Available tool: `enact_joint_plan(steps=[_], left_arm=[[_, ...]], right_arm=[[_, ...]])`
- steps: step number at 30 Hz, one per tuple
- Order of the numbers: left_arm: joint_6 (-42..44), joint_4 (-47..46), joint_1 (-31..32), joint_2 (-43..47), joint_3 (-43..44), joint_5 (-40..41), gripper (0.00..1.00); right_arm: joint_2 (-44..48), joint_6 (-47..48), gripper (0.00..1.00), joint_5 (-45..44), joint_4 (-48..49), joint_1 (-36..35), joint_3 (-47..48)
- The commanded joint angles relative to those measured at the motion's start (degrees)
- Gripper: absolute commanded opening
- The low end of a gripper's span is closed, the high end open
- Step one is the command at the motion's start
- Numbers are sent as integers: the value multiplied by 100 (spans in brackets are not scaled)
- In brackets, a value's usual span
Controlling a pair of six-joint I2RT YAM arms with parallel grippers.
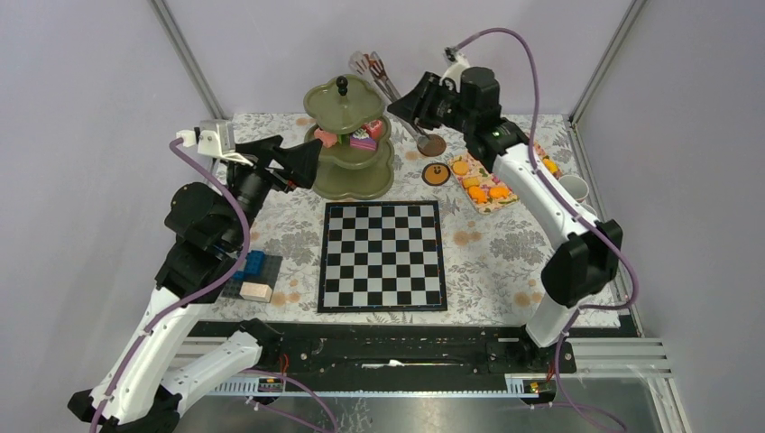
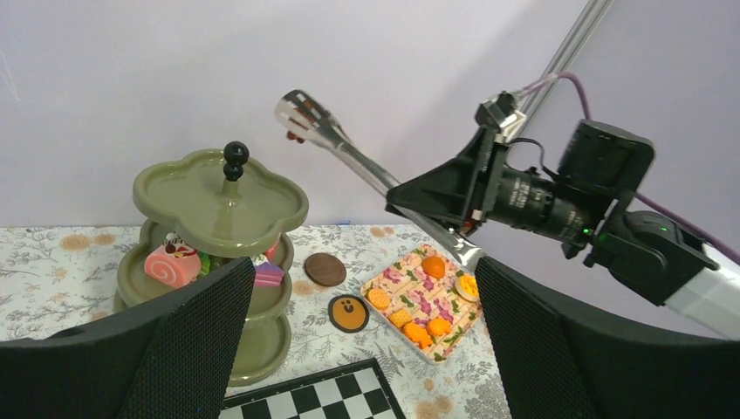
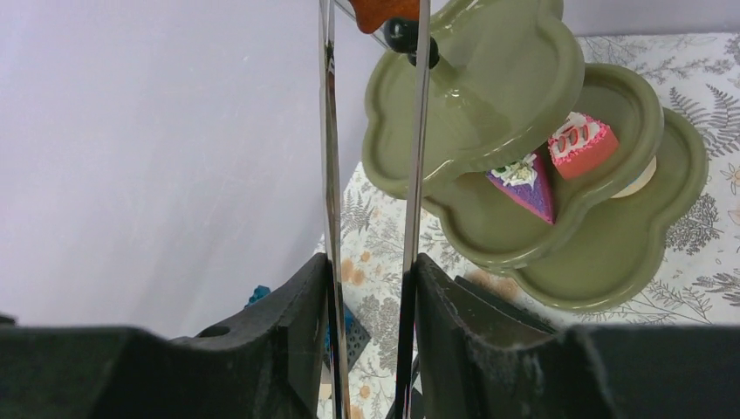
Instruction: Serve the afternoon tea
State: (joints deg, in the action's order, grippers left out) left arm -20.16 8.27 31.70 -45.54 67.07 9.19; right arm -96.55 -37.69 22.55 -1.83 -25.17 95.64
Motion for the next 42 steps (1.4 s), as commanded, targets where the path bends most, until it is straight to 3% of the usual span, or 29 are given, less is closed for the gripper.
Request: enact_joint_plan(steps=[1, 10, 16, 21, 30, 36, 40, 42], left_arm=[[-47, 113, -24, 82, 231, -9, 99], [43, 113, -25, 159, 113, 91, 99], [39, 104, -24, 137, 74, 83, 99], [37, 93, -24, 142, 67, 83, 99], [48, 102, -24, 133, 14, 83, 99], [56, 74, -24, 87, -75, 62, 99], [110, 81, -24, 48, -149, 39, 99], [169, 91, -24, 24, -200, 30, 99]], right_arm=[[-395, 324, 33, -543, -589, -257, 654], [-564, 605, 38, -981, -989, -435, 755], [-652, 734, 52, -1032, -1149, -514, 866], [-711, 809, 58, -1095, -1306, -524, 1053], [-212, 966, 53, -1468, -1450, -534, 1145], [849, 1322, 51, -2284, -1452, -524, 536], [1696, 1795, 51, -3452, -1469, -430, -637], [2038, 1775, 51, -3578, -1513, -92, -1293]])
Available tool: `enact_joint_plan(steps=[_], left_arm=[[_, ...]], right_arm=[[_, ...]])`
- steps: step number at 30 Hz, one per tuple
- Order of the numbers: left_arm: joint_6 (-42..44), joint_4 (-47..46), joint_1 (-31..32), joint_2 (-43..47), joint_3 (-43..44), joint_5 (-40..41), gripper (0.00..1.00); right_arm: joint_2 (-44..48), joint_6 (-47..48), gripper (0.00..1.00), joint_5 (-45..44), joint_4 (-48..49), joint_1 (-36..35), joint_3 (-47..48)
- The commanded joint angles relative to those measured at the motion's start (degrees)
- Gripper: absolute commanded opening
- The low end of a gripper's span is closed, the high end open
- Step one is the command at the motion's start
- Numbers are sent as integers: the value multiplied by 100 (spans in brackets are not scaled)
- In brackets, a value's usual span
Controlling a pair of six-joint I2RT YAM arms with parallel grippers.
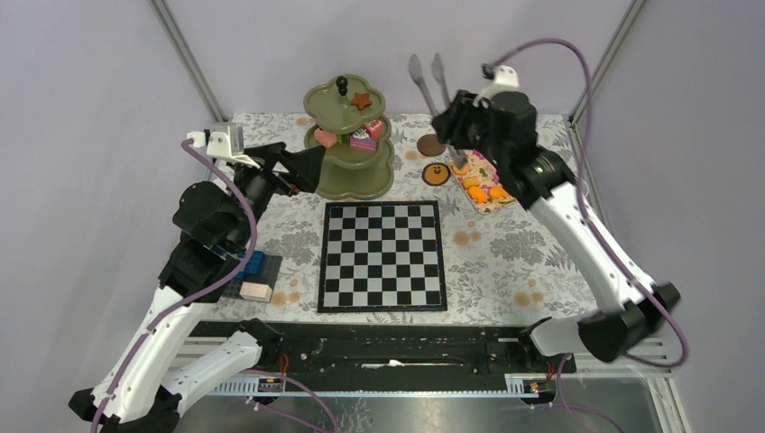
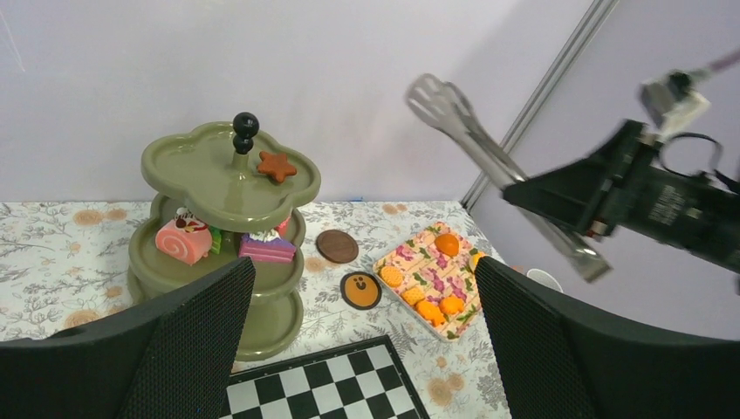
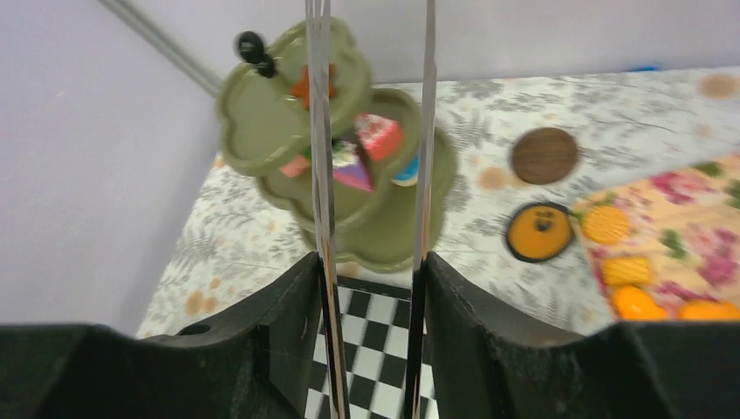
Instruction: Serve the afternoon tea
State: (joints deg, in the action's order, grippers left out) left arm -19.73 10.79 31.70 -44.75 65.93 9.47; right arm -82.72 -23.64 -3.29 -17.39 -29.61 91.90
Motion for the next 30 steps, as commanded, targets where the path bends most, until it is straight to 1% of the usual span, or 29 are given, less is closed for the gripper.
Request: enact_joint_plan(steps=[1, 2, 5, 7, 10, 12, 15, 19, 24, 30], left_arm=[[161, -156, -24, -66, -125, 9, 99], [200, -156, -28, -83, -176, 18, 99], [339, -171, -24, -133, -326, 95, 99], [417, -205, -24, -175, -458, 164, 99], [467, -243, -24, -274, -619, 233, 99], [462, -275, -23, -345, -717, 230, 99], [469, -315, -24, -415, -803, 150, 99], [568, -347, -19, -415, -944, 142, 99], [658, -382, -24, -355, -1126, 264, 99], [689, -396, -21, -368, -1177, 224, 99]], right_arm=[[804, 307, 51, -877, 30, 598, -1229], [939, 254, 51, -775, 30, 909, -1546], [1182, 201, 50, -570, -61, 1464, -2286], [1196, 224, 51, -504, -234, 1603, -2575], [971, 298, 52, -478, -597, 1659, -2701], [704, 345, 53, -219, -771, 1746, -2689], [255, 361, 53, 89, -771, 1806, -2637], [-322, 570, 55, 541, -760, 1834, -2272], [-872, 838, 55, 509, -863, 1835, -1863], [-1149, 905, 54, 502, -852, 1835, -1640]])
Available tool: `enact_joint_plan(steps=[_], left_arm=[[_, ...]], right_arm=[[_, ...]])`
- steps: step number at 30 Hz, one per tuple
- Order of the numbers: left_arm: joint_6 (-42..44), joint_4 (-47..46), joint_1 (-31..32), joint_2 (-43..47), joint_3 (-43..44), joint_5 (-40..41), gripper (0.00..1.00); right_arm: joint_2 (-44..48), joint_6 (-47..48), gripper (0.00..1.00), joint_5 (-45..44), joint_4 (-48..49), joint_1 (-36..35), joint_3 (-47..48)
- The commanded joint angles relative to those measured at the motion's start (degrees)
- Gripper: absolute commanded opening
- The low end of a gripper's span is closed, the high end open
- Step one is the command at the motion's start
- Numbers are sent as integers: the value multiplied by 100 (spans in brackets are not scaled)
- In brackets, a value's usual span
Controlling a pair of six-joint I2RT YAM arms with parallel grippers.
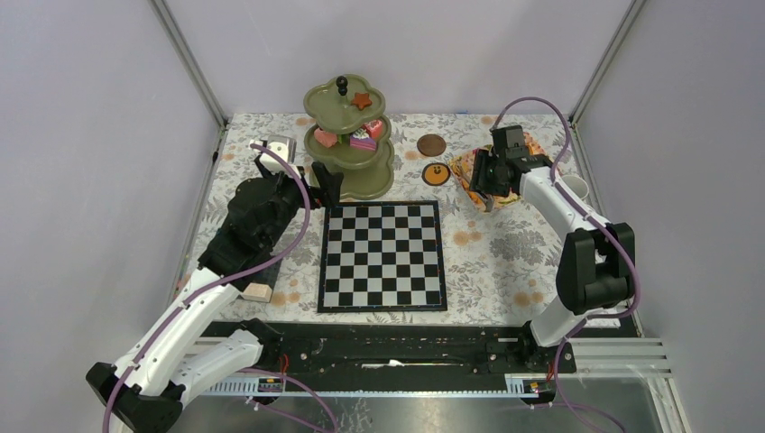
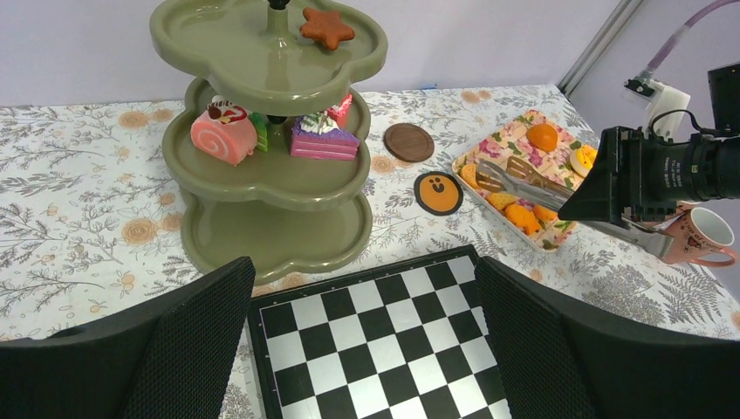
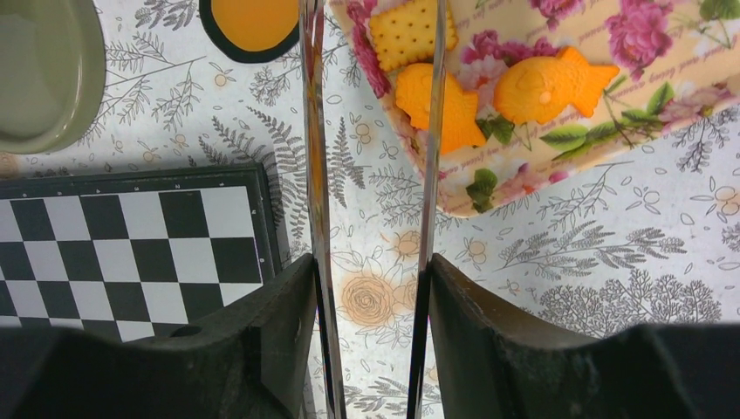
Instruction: Serve the afternoon tea
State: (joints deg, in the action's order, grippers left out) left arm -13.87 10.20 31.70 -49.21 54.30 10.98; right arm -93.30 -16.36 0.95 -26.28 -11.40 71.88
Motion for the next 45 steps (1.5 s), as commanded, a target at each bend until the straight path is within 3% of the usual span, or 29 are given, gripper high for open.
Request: enact_joint_plan(steps=[1, 24, 35, 45], left_arm=[[104, -341, -23, 78, -16, 59, 99], [156, -309, -24, 6, -29, 104, 99], [-8, -301, -19, 72, -23, -90, 99], [-749, 661, -20, 509, 590, -439, 99]], right_arm=[[-146, 177, 54, 99, 42, 15, 388], [-1000, 251, 53, 86, 147, -5, 683], [-881, 153, 45, -502, 104, -14, 459], [-757, -21, 36, -484, 285, -16, 296]])
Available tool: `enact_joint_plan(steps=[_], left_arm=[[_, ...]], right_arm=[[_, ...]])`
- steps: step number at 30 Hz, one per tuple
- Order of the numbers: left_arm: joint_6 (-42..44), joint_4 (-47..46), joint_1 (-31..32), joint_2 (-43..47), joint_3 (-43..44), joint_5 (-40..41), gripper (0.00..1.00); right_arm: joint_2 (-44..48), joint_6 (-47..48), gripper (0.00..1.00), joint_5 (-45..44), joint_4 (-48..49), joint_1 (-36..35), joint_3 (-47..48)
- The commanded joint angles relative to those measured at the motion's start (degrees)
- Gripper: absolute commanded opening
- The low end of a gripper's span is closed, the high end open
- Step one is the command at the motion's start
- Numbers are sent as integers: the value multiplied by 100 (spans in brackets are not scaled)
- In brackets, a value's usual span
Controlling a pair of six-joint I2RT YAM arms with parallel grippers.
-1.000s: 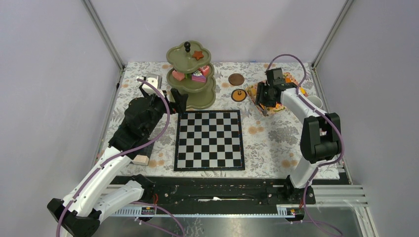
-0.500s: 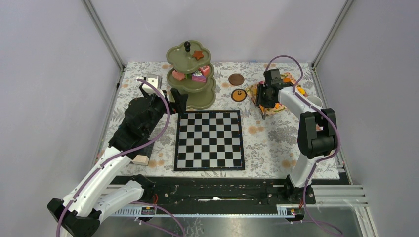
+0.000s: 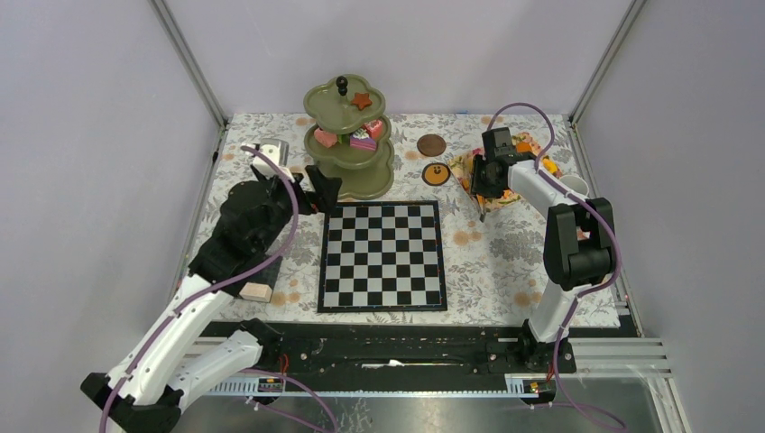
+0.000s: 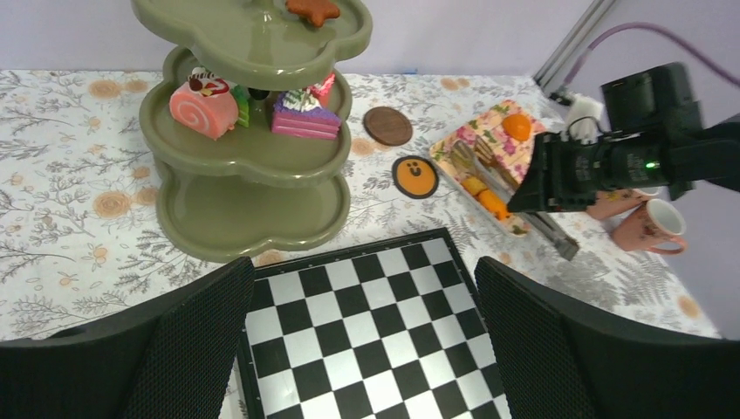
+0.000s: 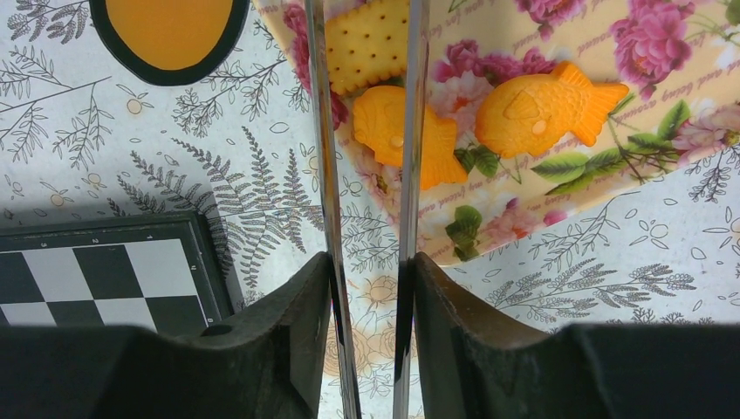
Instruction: Serve the afternoon tea
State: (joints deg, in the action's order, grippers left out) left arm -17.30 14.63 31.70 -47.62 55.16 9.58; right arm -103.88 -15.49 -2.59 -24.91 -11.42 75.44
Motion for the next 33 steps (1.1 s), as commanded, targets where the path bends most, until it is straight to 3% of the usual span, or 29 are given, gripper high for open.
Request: enact_joint_plan(steps=[1, 6, 12, 21, 24, 28, 31, 33], left_arm=[[-446, 301, -16, 402, 571, -346, 99], [-720, 807, 29, 571, 824, -327, 99], [-1087, 723, 29, 850, 639, -358, 99], [-982, 580, 29, 797, 1159, 233, 99], [-652, 724, 28, 718, 1461, 475, 99], [-435, 875, 29, 700, 1895, 638, 99], [-461, 840, 28, 777, 1996, 501, 99], [-496, 839, 29, 824, 2021, 465, 99]], right_arm=[[324, -111, 35, -125, 185, -10, -72], [445, -100, 32, -112, 192, -12, -50], [928, -123, 30, -151, 345, -1, -346], [1714, -195, 27, -58, 571, 35, -715], [1971, -200, 27, 215, 565, 23, -659], [2194, -450, 27, 1286, 664, -23, -427], [2251, -603, 27, 1772, 844, -440, -123], [2273, -500, 27, 1594, 847, -1004, 230]])
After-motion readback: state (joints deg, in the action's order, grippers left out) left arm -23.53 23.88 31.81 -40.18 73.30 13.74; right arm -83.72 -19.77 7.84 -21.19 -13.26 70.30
